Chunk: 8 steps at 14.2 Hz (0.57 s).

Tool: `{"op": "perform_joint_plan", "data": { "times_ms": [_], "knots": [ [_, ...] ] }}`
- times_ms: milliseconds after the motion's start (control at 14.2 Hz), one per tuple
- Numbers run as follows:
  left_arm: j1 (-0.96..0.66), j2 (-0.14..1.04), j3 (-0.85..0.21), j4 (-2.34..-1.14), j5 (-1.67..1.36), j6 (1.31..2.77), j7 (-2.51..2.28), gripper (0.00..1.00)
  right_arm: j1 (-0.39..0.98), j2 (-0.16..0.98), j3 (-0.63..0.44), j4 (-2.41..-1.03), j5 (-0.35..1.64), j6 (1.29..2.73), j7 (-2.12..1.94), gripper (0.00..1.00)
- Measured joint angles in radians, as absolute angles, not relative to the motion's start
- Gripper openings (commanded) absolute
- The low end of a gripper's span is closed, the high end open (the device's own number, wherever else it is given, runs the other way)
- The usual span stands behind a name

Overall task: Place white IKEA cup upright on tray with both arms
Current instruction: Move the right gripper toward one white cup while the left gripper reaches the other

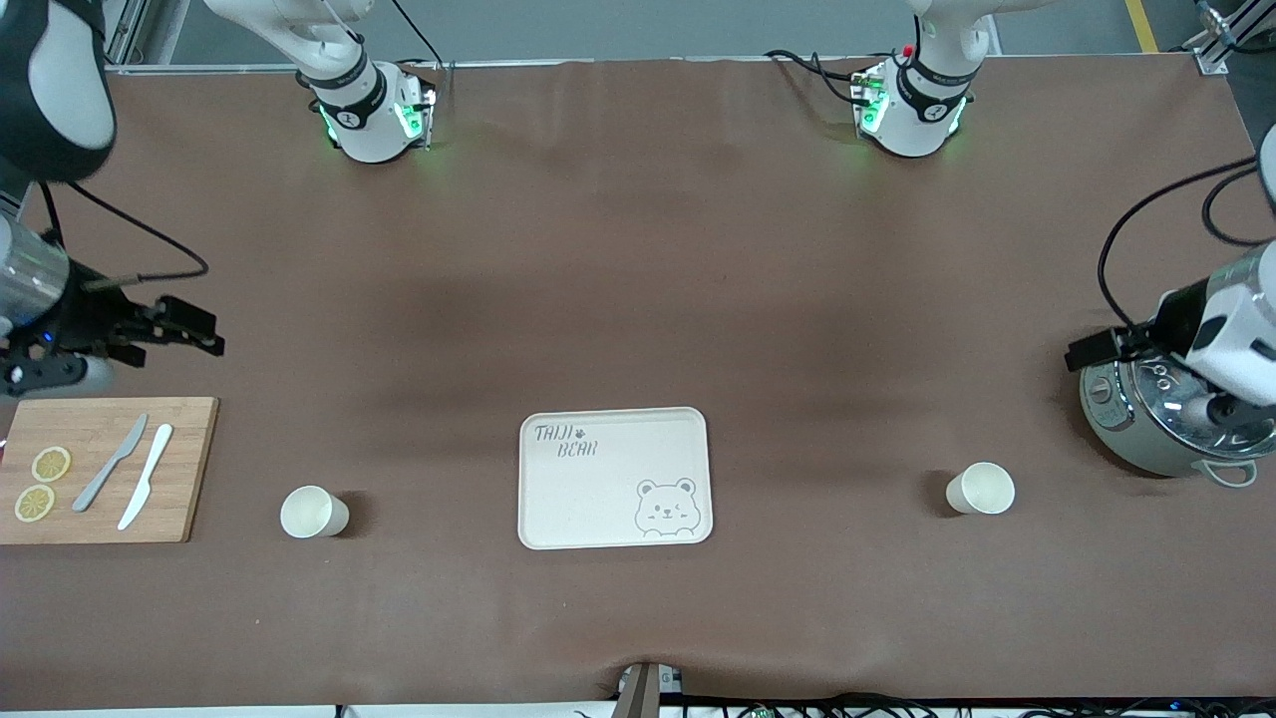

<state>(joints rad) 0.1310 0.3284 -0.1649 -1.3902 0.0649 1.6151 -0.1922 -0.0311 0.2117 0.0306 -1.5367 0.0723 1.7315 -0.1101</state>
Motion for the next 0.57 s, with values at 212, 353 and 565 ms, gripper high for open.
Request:
{"op": "perform_joint_plan", "data": {
  "times_ms": [212, 353, 565],
  "knots": [
    [0.137, 0.417, -0.157, -1.391, 0.082, 1.693, -0.191, 1.0, -0.046, 0.291, 0.026, -1.535, 0.072, 1.799, -0.11, 1.0],
    [0.15, 0.468, -0.154, -1.391, 0.086, 1.746, -0.191, 1.0, -0.055, 0.339, 0.026, -1.535, 0.072, 1.85, -0.11, 1.0],
    [0.17, 0.536, -0.153, -1.39, 0.086, 1.828, -0.182, 1.0, -0.061, 0.406, 0.025, -1.533, 0.072, 1.93, -0.11, 1.0]
  ]
}}
